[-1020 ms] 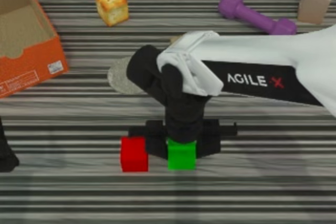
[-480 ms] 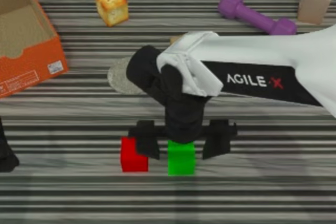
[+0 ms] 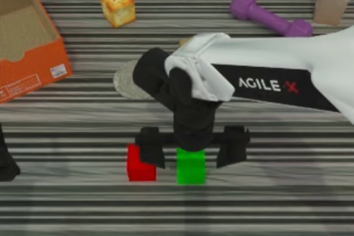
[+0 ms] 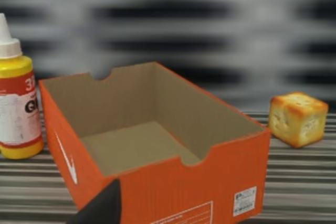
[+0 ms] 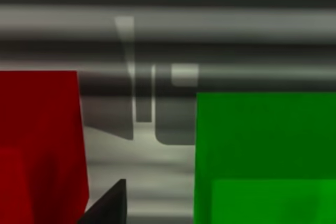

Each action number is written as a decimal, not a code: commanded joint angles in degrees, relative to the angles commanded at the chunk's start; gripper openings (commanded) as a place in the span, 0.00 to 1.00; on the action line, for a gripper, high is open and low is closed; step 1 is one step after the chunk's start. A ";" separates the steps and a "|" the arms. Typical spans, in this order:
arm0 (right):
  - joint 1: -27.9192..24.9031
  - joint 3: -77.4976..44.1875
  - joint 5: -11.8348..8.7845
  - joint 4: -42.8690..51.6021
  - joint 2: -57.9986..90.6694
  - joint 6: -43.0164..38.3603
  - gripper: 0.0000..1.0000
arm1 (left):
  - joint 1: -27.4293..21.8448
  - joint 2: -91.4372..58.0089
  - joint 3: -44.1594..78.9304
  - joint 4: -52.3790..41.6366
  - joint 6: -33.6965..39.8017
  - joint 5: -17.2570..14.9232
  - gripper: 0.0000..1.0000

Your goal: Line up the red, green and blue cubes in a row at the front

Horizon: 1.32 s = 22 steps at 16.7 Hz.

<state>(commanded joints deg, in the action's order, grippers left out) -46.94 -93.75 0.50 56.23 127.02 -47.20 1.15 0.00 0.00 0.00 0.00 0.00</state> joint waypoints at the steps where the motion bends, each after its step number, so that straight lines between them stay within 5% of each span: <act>1: -0.12 -0.73 0.00 0.80 -0.15 0.01 1.00 | 0.00 0.00 0.00 0.00 0.00 0.00 1.00; 8: -0.49 -9.67 -0.03 13.38 -3.54 0.03 1.00 | 0.00 0.00 0.00 0.00 0.00 0.00 1.00; 15: 0.27 -10.52 -0.02 13.88 -3.04 1.77 1.00 | 0.00 0.00 0.00 0.00 0.00 0.00 1.00; 22: 7.61 -16.76 -0.02 16.16 1.55 25.97 1.00 | 0.00 0.00 0.00 0.00 0.00 0.00 1.00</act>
<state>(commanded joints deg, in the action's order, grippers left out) -39.33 -110.52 0.48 72.39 128.57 -21.23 1.15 0.00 0.00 0.00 0.00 0.00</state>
